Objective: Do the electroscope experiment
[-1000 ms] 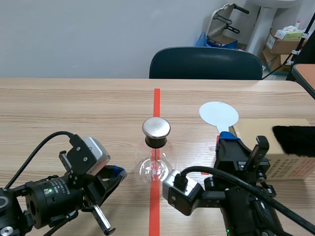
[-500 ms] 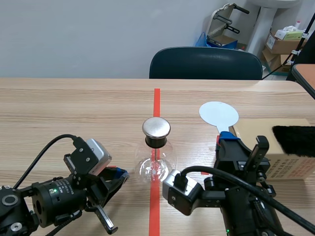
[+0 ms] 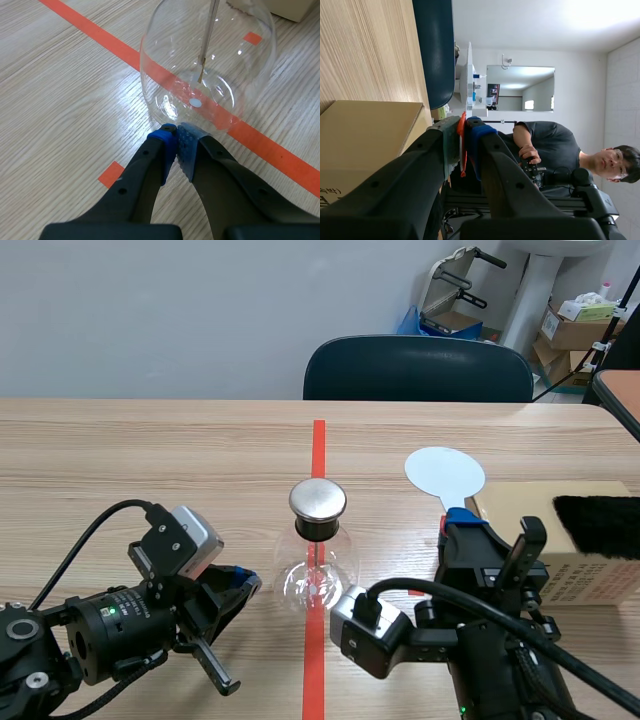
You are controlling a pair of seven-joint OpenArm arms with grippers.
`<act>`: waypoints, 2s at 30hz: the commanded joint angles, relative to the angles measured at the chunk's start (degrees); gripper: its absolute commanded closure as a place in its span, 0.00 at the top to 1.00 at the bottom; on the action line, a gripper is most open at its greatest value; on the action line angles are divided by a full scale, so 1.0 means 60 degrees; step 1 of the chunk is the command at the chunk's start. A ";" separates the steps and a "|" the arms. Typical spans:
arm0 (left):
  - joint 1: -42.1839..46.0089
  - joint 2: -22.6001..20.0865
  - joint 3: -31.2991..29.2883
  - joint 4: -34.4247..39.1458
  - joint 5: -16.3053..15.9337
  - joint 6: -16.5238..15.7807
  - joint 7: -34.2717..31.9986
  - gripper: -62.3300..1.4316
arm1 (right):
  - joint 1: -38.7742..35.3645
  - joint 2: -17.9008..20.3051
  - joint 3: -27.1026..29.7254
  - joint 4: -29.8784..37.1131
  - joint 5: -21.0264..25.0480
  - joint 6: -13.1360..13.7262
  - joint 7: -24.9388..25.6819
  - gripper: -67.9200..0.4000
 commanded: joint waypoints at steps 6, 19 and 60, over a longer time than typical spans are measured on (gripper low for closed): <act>-0.0025 0.0029 -0.0015 0.0109 -0.0025 -0.0022 -0.0164 0.05 | 0.0011 0.0066 0.0080 0.0055 -0.0007 -0.0106 -0.0073 0.02; -0.0025 0.0029 -0.0018 0.0109 -0.0025 -0.0018 -0.0164 0.05 | 0.0011 0.0066 0.0084 0.0055 -0.0007 -0.0106 -0.0076 0.02; 0.0004 0.0025 -0.0018 0.0109 -0.0022 -0.0018 0.0087 0.05 | 0.0011 0.0066 0.0080 0.0055 -0.0007 -0.0106 -0.0106 0.02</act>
